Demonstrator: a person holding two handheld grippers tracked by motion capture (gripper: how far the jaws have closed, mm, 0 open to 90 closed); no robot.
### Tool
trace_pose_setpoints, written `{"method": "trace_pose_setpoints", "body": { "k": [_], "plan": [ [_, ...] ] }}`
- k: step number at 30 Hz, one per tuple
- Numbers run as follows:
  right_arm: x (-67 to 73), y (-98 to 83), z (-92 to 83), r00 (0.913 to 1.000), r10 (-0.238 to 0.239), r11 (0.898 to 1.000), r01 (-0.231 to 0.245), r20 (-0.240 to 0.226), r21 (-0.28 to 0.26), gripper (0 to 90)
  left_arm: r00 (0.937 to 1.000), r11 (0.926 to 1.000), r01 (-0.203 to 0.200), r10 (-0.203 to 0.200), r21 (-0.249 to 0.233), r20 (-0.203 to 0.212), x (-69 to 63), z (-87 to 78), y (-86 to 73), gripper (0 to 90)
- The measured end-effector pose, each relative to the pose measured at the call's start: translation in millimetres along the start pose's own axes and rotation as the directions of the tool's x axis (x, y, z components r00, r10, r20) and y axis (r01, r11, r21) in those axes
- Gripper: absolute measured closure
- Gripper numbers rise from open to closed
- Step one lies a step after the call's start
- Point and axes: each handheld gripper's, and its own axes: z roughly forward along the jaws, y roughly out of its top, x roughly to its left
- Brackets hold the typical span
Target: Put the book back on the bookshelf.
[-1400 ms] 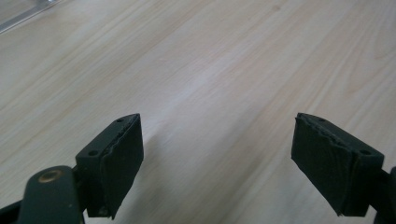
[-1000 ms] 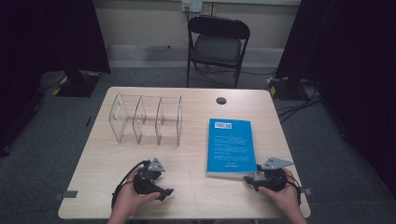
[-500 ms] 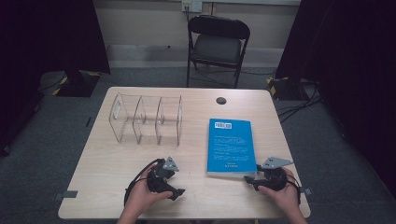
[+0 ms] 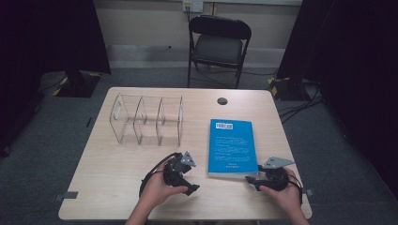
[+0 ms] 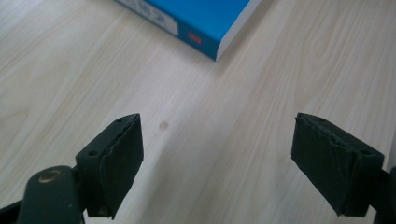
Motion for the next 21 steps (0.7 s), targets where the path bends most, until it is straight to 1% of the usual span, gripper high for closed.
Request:
{"method": "trace_pose_setpoints", "body": {
  "k": [1,3,4,5,6,8,10,12,15,17,19,20,21],
  "plan": [
    [-0.2,0.2,-0.2,1.0000,0.002,1.000,-0.002,0.000,-0.004,34.1,1.0000,0.9999,0.006,-0.005,-0.010,0.002,-2.2,2.2,4.7,16.7],
    [-1.4,0.7,-1.8,0.9996,0.021,1.000,-0.021,-0.017,-0.021,34.2,0.9999,0.9999,-0.013,0.013,-0.011,0.010,-3.8,4.3,11.1,16.7],
    [-2.3,1.0,-2.4,0.9994,0.026,0.999,-0.027,-0.021,-0.027,34.3,0.9998,0.9998,-0.014,0.014,-0.014,0.012,-4.6,5.6,13.4,16.7],
    [-1.4,2.3,-3.0,0.9997,0.021,1.000,-0.022,-0.008,-0.019,34.3,0.9998,0.9997,-0.016,0.016,-0.017,0.012,-6.3,8.5,18.9,16.7],
    [-1.4,2.3,-3.0,0.9997,0.021,1.000,-0.022,-0.008,-0.019,34.3,0.9998,0.9997,-0.016,0.016,-0.017,0.012,-6.3,8.5,18.9,16.7],
    [-0.5,3.6,-3.0,0.9999,0.016,1.000,-0.016,-0.006,-0.024,34.5,0.9992,0.9993,-0.033,0.033,-0.018,0.023,-7.6,11.7,25.5,16.7],
    [-0.5,4.2,-2.8,0.9999,0.010,1.000,-0.010,-0.006,-0.028,34.5,0.9990,0.9990,-0.041,0.042,-0.020,0.018,-10.1,15.4,30.9,16.7],
    [-0.6,4.8,-2.7,0.9999,0.010,1.000,-0.010,-0.003,-0.030,34.8,0.9979,0.9980,-0.060,0.060,-0.021,0.023,-11.0,21.0,37.5,16.7],
    [-0.6,5.2,-3.3,0.9999,0.014,0.999,-0.014,-0.002,-0.034,35.0,0.9976,0.9979,-0.064,0.064,-0.011,0.027,-10.1,25.5,41.6,16.7],
    [-0.2,5.8,-4.1,0.9998,0.017,0.999,-0.017,-0.004,-0.039,35.4,0.9970,0.9974,-0.069,0.070,-0.022,0.033,-10.4,29.4,45.8,16.7],
    [-0.4,6.8,-5.2,0.9999,0.016,0.999,-0.016,0.000,-0.045,35.6,0.9957,0.9955,-0.089,0.090,-0.032,0.023,-12.2,34.3,53.1,16.7],
    [-0.4,6.8,-5.2,0.9999,0.016,0.999,-0.016,0.000,-0.045,35.6,0.9957,0.9955,-0.089,0.090,-0.032,0.023,-12.2,34.3,53.1,16.7],
    [-0.7,7.3,-5.3,0.9999,0.016,0.999,-0.016,-0.006,-0.051,35.9,0.9948,0.9947,-0.099,0.099,-0.029,0.021,-12.3,35.4,55.9,16.7]
  ]
}}
